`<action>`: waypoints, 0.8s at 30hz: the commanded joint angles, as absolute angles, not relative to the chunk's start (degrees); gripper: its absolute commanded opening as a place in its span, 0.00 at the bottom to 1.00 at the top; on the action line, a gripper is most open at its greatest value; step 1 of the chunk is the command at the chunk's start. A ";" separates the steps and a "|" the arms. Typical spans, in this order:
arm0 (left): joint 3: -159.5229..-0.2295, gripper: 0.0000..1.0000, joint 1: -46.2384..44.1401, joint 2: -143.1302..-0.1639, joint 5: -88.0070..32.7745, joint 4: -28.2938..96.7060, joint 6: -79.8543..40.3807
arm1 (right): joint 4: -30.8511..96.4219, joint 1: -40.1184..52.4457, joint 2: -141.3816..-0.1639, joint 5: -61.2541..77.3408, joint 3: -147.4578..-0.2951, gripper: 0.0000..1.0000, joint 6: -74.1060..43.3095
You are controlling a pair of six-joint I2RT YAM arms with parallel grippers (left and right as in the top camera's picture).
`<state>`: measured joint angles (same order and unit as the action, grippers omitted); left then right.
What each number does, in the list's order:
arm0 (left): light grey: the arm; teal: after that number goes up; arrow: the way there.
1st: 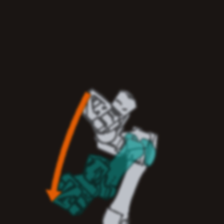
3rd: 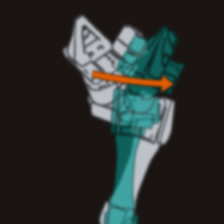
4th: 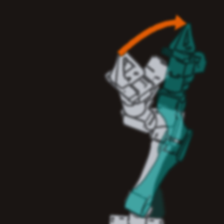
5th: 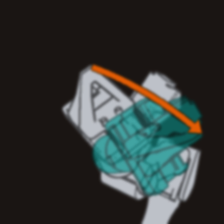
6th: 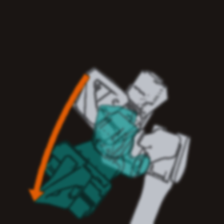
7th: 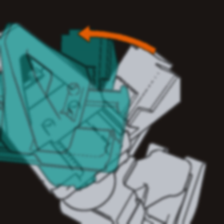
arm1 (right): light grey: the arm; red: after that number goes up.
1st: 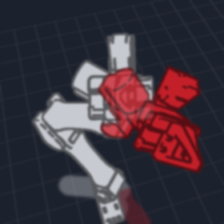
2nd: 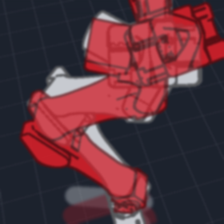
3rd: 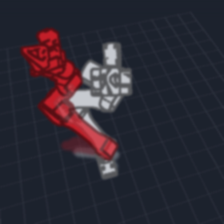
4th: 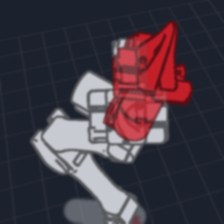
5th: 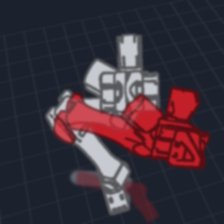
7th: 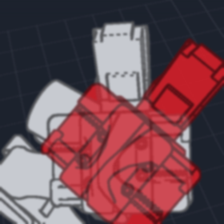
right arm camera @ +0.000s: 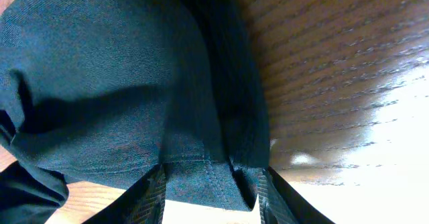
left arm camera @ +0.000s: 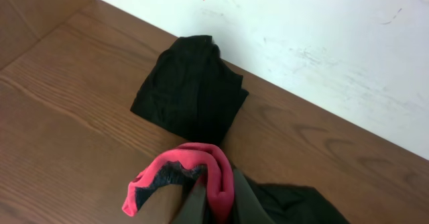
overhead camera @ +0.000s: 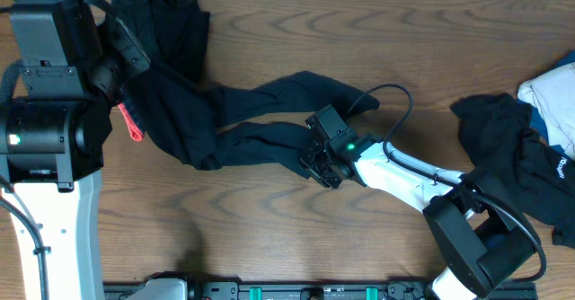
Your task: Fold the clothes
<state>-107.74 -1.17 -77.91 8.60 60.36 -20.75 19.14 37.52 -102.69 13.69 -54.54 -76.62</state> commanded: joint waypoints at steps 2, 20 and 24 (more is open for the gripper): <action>-109.40 0.06 -1.04 -77.08 9.69 60.40 -20.01 | 19.35 37.91 -103.26 13.96 -54.28 0.43 -77.49; -109.40 0.06 -1.04 -77.08 9.69 60.62 -20.01 | 21.52 39.51 -105.78 14.04 -54.28 0.28 -77.52; -109.40 0.06 -1.04 -77.08 9.72 60.64 -20.01 | 21.37 39.40 -105.80 13.93 -54.30 0.20 -76.97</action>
<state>-107.74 -1.17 -77.91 8.60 60.69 -20.78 21.08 38.79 -103.50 15.03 -54.63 -77.23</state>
